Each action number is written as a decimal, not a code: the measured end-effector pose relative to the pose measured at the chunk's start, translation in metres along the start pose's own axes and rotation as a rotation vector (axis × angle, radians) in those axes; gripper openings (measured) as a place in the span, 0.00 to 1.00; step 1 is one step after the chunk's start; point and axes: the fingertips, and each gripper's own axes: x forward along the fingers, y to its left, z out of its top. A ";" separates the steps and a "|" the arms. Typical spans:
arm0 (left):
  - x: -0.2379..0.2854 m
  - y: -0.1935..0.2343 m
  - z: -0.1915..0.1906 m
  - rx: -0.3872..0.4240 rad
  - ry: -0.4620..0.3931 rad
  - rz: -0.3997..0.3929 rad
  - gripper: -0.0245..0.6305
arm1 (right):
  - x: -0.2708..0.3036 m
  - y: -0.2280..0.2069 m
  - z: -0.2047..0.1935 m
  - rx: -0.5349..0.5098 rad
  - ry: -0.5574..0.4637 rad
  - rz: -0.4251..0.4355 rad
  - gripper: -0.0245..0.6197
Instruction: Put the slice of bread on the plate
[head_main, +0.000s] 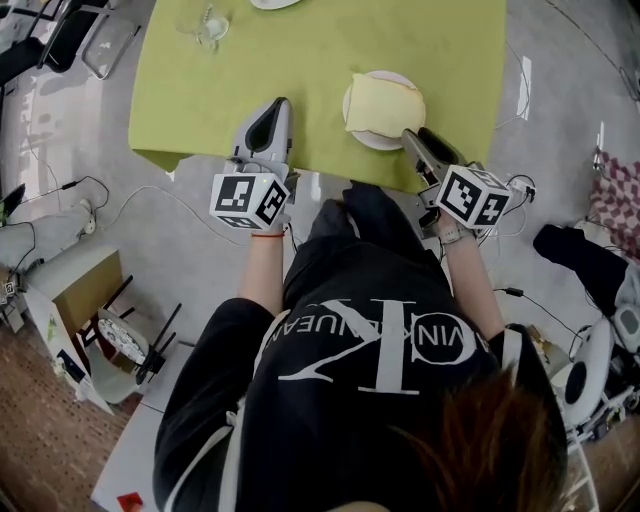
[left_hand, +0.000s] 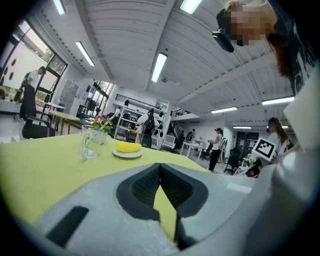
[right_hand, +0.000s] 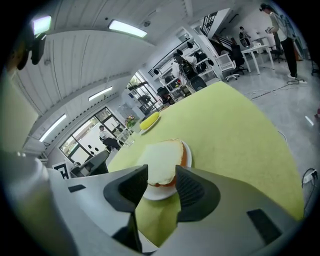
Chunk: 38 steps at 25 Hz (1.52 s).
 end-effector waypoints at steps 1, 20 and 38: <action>0.000 0.000 0.001 0.001 -0.002 0.000 0.04 | 0.000 0.001 0.001 -0.006 -0.002 0.004 0.30; -0.003 -0.003 0.033 0.037 -0.042 -0.013 0.04 | -0.022 0.024 0.051 -0.185 -0.173 0.044 0.04; -0.008 -0.012 0.074 0.123 -0.094 -0.019 0.04 | -0.060 0.038 0.101 -0.388 -0.394 0.007 0.04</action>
